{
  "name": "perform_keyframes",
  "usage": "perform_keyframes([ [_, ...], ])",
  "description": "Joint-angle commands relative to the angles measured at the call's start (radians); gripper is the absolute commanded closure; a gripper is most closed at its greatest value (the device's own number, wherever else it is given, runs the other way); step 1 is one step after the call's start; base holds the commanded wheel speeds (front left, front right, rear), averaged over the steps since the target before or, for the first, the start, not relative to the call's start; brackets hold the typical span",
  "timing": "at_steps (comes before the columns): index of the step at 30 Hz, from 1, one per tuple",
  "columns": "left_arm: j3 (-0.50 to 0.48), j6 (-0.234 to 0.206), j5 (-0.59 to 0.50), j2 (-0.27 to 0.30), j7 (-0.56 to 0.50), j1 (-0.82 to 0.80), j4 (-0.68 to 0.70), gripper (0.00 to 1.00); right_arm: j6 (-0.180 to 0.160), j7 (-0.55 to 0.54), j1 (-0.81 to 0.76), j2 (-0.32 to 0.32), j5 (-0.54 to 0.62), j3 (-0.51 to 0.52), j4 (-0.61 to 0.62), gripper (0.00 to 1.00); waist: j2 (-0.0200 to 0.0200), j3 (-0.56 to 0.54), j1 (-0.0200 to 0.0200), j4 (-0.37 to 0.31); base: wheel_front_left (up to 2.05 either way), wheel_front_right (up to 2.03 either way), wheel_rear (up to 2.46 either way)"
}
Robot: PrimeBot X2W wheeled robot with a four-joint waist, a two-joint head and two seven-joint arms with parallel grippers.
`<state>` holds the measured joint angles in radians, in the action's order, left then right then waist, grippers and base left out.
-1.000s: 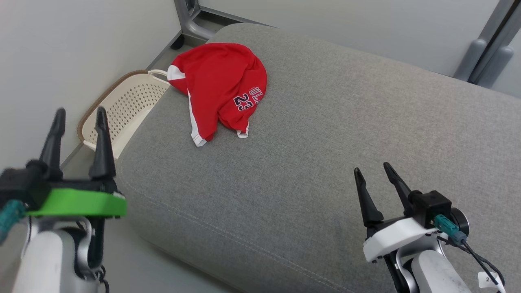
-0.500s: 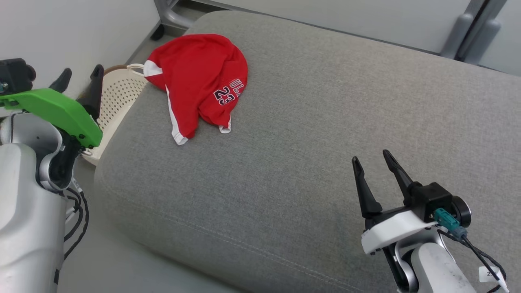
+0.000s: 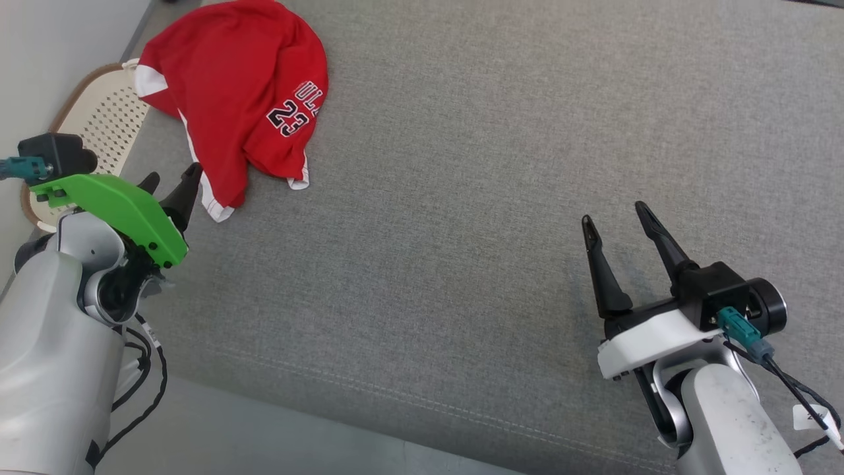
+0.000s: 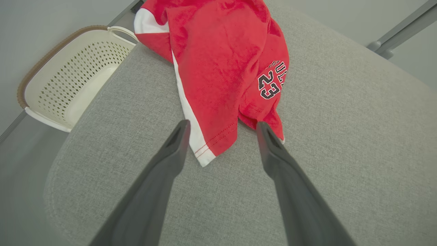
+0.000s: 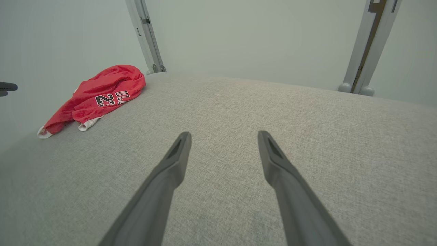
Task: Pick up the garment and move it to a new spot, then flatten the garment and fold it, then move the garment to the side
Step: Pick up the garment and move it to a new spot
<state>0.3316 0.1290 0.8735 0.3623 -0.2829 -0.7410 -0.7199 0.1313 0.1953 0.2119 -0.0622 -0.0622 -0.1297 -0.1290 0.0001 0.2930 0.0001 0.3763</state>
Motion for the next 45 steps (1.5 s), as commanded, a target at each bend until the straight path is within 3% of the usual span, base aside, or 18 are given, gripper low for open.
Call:
perform_keyframes([
  [1,0.009,0.003,0.018,0.007,0.01,-0.014,-0.009,0.0,-0.001,-0.004,0.014,-0.008,0.005,0.002,0.009,0.0,-0.0001,0.056,-0.0001,-0.035,0.0,0.0,0.0],
  [15,0.153,0.003,0.126,-0.004,0.181,-0.049,-0.182,0.0,-0.001,-0.059,0.013,-0.038,0.014,0.002,0.082,0.0,-0.0001,0.099,-0.0001,-0.071,0.0,0.0,0.0],
  [16,0.16,0.003,0.131,-0.002,0.189,-0.056,-0.193,0.33,-0.001,-0.061,0.012,-0.038,0.014,0.004,0.087,0.0,-0.0001,0.101,-0.0001,-0.074,0.0,0.0,0.0],
  [17,0.168,0.003,0.14,-0.003,0.196,-0.062,-0.205,0.75,-0.001,-0.062,0.01,-0.037,0.015,0.009,0.09,0.0,-0.0001,0.102,-0.0001,-0.076,0.0,0.0,0.0],
  [18,0.173,0.003,0.142,-0.001,0.208,-0.067,-0.217,1.0,-0.001,-0.066,0.007,-0.036,0.015,0.011,0.093,0.0,-0.0001,0.102,-0.0001,-0.077,0.0,0.0,0.0],
  [31,0.207,0.003,0.093,0.014,0.496,-0.147,-0.303,1.0,-0.001,-0.079,-0.024,-0.029,0.018,0.05,0.125,0.0,-0.0001,0.088,-0.0001,-0.054,0.0,0.0,0.0],
  [42,0.166,-0.02,0.048,0.064,0.547,-0.156,-0.247,1.0,-0.001,-0.053,-0.037,-0.016,0.007,0.063,0.111,0.0,-0.0001,0.03,-0.0001,-0.051,0.0,0.0,0.0],
  [43,0.149,-0.031,0.04,0.075,0.548,-0.147,-0.217,0.68,-0.001,-0.048,-0.04,-0.014,0.004,0.063,0.107,0.0,-0.0001,0.021,-0.0001,-0.052,0.0,0.0,0.0],
  [44,0.122,-0.043,0.029,0.088,0.548,-0.135,-0.178,0.29,-0.001,-0.042,-0.041,-0.012,0.003,0.062,0.103,0.0,-0.0001,0.011,-0.0001,-0.053,0.0,0.0,0.0],
  [45,0.094,-0.055,0.018,0.095,0.548,-0.114,-0.131,0.0,-0.001,-0.037,-0.042,-0.01,0.001,0.061,0.101,0.0,-0.0001,0.002,-0.0001,-0.053,0.0,0.0,0.0],
])
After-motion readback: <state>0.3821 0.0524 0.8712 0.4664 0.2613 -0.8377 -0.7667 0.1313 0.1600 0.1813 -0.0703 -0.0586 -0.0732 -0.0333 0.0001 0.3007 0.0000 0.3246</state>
